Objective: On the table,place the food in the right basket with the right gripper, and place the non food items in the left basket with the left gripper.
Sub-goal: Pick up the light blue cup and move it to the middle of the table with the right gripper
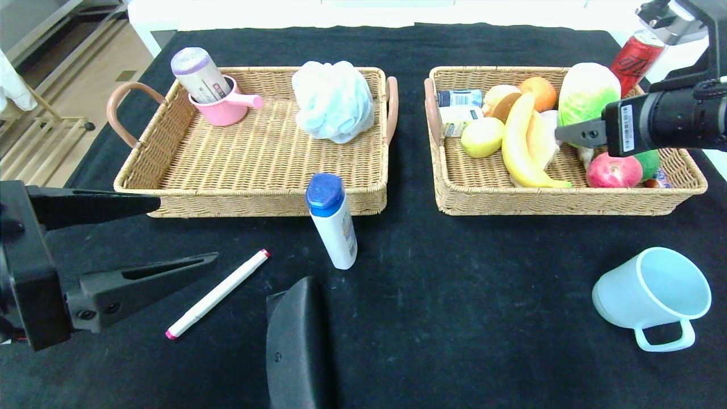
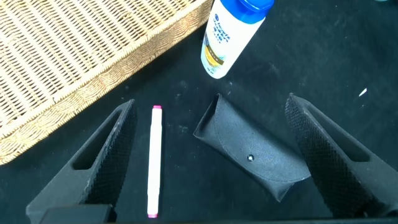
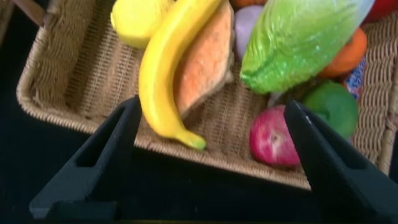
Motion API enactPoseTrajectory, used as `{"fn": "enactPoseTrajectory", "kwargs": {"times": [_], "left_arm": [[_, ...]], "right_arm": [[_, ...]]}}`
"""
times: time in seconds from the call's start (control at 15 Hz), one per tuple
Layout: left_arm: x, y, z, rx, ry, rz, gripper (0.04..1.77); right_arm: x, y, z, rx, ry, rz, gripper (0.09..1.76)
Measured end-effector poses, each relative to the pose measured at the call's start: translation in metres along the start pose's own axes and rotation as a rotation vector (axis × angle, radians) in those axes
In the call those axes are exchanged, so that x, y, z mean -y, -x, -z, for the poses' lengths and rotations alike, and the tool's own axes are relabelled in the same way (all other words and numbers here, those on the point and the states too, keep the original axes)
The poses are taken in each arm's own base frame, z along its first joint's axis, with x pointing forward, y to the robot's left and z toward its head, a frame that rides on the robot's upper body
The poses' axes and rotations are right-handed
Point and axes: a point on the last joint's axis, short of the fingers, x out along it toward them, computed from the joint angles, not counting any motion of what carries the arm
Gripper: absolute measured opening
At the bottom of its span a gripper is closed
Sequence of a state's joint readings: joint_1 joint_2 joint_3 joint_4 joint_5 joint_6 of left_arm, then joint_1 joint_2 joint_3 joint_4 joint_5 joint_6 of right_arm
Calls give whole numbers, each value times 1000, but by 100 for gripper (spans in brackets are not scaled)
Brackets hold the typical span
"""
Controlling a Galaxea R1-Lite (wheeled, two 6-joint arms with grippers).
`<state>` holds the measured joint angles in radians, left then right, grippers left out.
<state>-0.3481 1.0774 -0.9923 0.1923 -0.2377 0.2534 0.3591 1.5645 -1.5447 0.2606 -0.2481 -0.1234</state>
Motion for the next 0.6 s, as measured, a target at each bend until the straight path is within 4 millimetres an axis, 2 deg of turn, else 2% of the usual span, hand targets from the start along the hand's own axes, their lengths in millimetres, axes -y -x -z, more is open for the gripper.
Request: {"fn": "enactPoseTrajectory", "kwargs": {"times": [0.33, 0.6], "left_arm": [[0, 0, 0, 1, 0, 1, 172], [0, 0, 0, 1, 0, 1, 172]], "right_arm": [[15, 37, 9, -109, 5, 16, 169], [21, 62, 18, -195, -57, 18, 170]]}}
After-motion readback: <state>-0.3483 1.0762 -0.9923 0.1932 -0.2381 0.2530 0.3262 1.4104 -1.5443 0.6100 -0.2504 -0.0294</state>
